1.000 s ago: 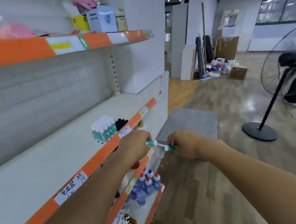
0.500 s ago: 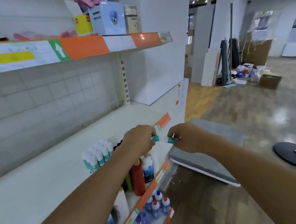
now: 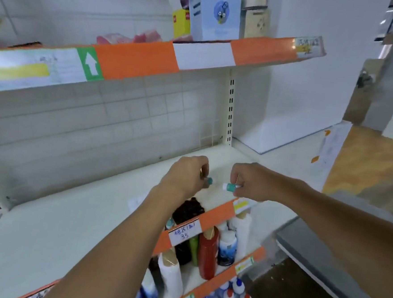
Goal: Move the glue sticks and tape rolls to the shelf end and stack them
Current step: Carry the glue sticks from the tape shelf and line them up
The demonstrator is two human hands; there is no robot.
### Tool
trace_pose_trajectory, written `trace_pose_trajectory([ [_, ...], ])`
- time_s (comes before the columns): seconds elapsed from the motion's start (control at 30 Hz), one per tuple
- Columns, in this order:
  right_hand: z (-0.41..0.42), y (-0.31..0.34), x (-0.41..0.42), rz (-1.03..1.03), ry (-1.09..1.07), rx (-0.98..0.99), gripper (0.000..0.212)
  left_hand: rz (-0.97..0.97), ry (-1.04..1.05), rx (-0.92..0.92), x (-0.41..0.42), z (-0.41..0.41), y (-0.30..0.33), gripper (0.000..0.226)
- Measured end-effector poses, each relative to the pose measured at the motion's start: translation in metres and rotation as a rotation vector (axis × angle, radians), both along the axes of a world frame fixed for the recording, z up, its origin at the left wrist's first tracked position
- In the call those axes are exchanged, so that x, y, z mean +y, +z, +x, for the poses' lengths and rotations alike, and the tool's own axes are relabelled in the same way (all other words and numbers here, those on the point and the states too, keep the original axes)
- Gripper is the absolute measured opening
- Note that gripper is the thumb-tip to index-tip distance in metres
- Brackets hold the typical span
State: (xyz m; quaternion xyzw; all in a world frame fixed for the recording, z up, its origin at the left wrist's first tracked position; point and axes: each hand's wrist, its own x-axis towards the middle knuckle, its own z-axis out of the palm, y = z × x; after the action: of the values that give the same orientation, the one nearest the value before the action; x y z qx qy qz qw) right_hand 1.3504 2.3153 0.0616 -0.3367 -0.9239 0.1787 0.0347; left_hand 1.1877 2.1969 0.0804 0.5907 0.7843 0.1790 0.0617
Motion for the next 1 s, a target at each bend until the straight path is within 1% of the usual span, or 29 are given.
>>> trace_pose_trajectory([
  [0.1, -0.019, 0.003, 0.006, -0.075, 0.080, 0.052, 0.016, -0.029, 0.075, 0.002, -0.010, -0.013, 0.001, 0.018],
  [0.17, -0.032, 0.004, 0.006, -0.080, 0.141, 0.078, 0.011, -0.035, 0.120, 0.011, -0.018, -0.019, 0.001, 0.019],
  [0.3, -0.051, 0.001, 0.002, -0.075, 0.247, 0.110, 0.018, -0.079, 0.194, 0.071, -0.028, -0.023, -0.002, 0.026],
  [0.4, -0.062, 0.002, 0.002, -0.088, 0.303, 0.131, 0.017, -0.074, 0.267, 0.023, -0.034, -0.027, -0.005, 0.029],
  [0.47, -0.068, 0.003, 0.001, -0.100, 0.316, 0.170, 0.021, -0.071, 0.313, 0.011, -0.038, -0.028, -0.003, 0.031],
  [0.57, -0.076, 0.002, -0.002, -0.150, 0.301, 0.225, 0.032, -0.075, 0.322, 0.053, -0.040, -0.034, -0.001, 0.030],
  [0.63, -0.079, 0.002, -0.003, -0.137, 0.309, 0.224, 0.036, -0.052, 0.311, 0.066, -0.039, -0.036, -0.003, 0.031],
  [0.73, -0.084, 0.000, -0.004, -0.112, 0.319, 0.245, 0.034, -0.025, 0.308, 0.100, -0.035, -0.034, -0.009, 0.034],
  [0.8, -0.087, -0.005, -0.005, -0.110, 0.341, 0.251, 0.030, -0.014, 0.310, 0.145, -0.034, -0.032, -0.014, 0.034],
  [0.87, -0.090, -0.010, -0.005, -0.107, 0.367, 0.248, 0.027, 0.015, 0.310, 0.149, -0.033, -0.031, -0.020, 0.034],
  [1.0, -0.095, -0.016, -0.005, -0.087, 0.389, 0.234, 0.030, 0.089, 0.332, 0.167, -0.033, -0.025, -0.030, 0.028],
])
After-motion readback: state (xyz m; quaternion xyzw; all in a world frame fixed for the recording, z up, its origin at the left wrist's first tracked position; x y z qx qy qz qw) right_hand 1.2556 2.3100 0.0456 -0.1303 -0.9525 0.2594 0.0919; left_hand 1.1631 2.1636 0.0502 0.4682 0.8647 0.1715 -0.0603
